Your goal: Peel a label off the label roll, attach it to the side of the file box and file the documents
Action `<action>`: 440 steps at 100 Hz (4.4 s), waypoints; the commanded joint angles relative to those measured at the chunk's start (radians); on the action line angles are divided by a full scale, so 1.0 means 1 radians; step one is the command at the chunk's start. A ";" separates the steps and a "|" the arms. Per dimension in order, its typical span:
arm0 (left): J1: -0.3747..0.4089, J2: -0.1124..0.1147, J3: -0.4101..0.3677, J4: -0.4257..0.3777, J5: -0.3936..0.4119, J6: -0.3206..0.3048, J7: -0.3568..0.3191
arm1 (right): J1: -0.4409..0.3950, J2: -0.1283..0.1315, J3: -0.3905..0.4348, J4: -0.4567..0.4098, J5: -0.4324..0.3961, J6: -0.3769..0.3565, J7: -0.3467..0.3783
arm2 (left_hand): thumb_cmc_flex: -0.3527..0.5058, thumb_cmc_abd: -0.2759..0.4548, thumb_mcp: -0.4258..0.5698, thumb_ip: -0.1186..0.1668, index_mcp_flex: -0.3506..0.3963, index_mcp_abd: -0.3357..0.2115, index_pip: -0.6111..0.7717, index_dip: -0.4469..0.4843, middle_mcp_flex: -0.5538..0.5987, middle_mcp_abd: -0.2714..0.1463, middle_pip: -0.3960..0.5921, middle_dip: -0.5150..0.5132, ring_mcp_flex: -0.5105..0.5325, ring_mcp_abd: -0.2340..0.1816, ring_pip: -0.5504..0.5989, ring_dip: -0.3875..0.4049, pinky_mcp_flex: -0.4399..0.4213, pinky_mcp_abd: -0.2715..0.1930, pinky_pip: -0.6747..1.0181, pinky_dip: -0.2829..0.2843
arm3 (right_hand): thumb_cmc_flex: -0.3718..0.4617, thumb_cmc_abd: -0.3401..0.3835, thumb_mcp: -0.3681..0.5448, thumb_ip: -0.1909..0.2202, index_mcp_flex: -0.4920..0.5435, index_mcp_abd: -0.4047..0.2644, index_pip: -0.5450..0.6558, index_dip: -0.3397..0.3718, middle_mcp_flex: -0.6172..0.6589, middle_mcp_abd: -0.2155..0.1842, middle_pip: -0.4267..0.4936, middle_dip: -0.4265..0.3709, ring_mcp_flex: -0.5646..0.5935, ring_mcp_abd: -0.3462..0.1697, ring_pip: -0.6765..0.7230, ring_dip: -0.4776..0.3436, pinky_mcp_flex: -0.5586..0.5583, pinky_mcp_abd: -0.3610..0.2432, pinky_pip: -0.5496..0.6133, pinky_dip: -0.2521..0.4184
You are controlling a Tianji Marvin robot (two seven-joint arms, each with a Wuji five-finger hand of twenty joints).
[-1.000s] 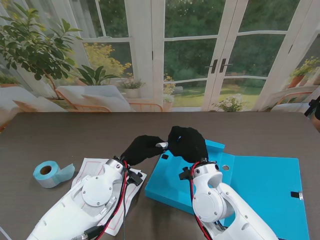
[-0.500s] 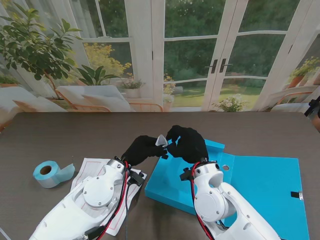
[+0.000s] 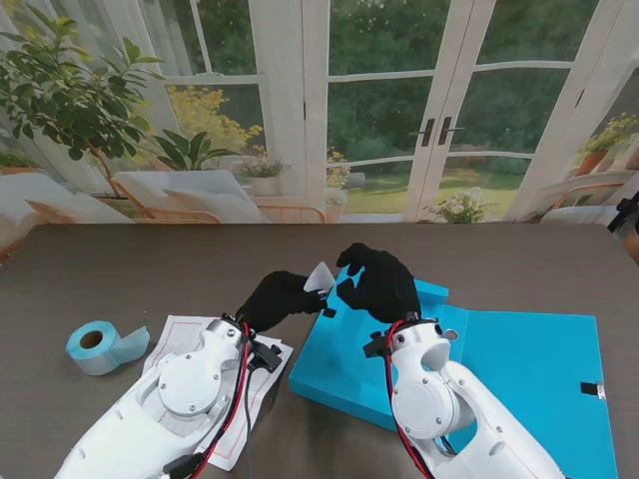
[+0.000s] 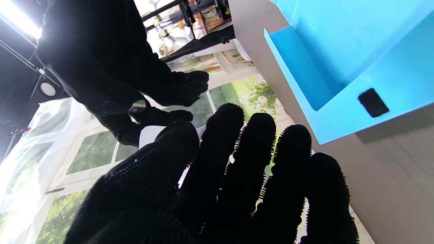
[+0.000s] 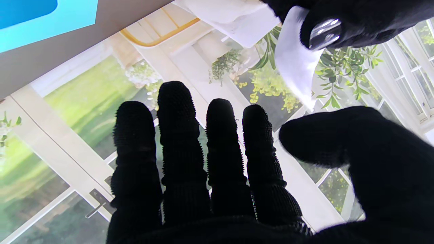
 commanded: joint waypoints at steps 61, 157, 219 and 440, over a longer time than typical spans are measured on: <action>0.101 0.039 -0.143 -0.085 0.067 0.067 -0.085 | 0.039 0.009 -0.047 0.002 -0.036 0.255 0.121 | 0.021 -0.002 0.027 -0.017 0.020 0.025 0.019 0.014 0.041 0.000 -0.010 0.025 0.042 0.083 0.060 0.009 0.003 -0.039 0.028 -0.011 | -0.242 0.354 -0.152 -0.201 -0.044 0.047 0.034 0.003 -0.120 0.084 0.009 -0.022 -0.153 0.075 -0.012 -0.031 -0.354 0.042 -0.046 0.025; 0.171 0.040 -0.198 -0.117 0.089 0.066 -0.061 | 0.217 -0.110 -0.203 0.196 0.306 0.750 0.196 | 0.021 -0.001 0.025 -0.016 0.022 0.027 0.015 0.017 0.040 0.004 -0.015 0.026 0.036 0.082 0.057 0.008 -0.005 -0.046 0.024 -0.009 | -0.428 0.548 -0.181 -0.335 -0.284 0.240 -0.034 -0.076 -0.354 0.175 0.003 -0.100 -0.348 0.103 -0.133 -0.122 -0.422 0.024 -0.069 0.044; 0.179 0.042 -0.198 -0.117 0.099 0.068 -0.064 | 0.322 -0.190 -0.224 0.367 0.445 0.803 0.162 | 0.019 0.002 0.025 -0.016 0.023 0.029 0.013 0.017 0.041 0.007 -0.016 0.026 0.035 0.085 0.056 0.009 -0.008 -0.045 0.022 -0.008 | -0.443 0.569 -0.184 -0.345 -0.200 0.210 -0.034 -0.091 -0.364 0.171 0.035 -0.107 -0.334 0.096 -0.003 -0.081 -0.360 0.027 0.149 0.140; 0.208 0.046 -0.214 -0.137 0.112 0.096 -0.072 | 0.234 -0.240 0.030 0.214 1.116 0.693 -0.006 | 0.018 0.006 0.025 -0.016 0.022 0.034 0.006 0.021 0.045 0.013 -0.023 0.020 0.029 0.086 0.051 0.010 -0.017 -0.048 0.018 -0.008 | 0.035 -0.021 0.034 0.075 0.201 -0.075 0.390 -0.114 0.101 0.041 0.122 0.041 0.086 0.003 0.246 0.017 -0.165 0.006 0.255 0.152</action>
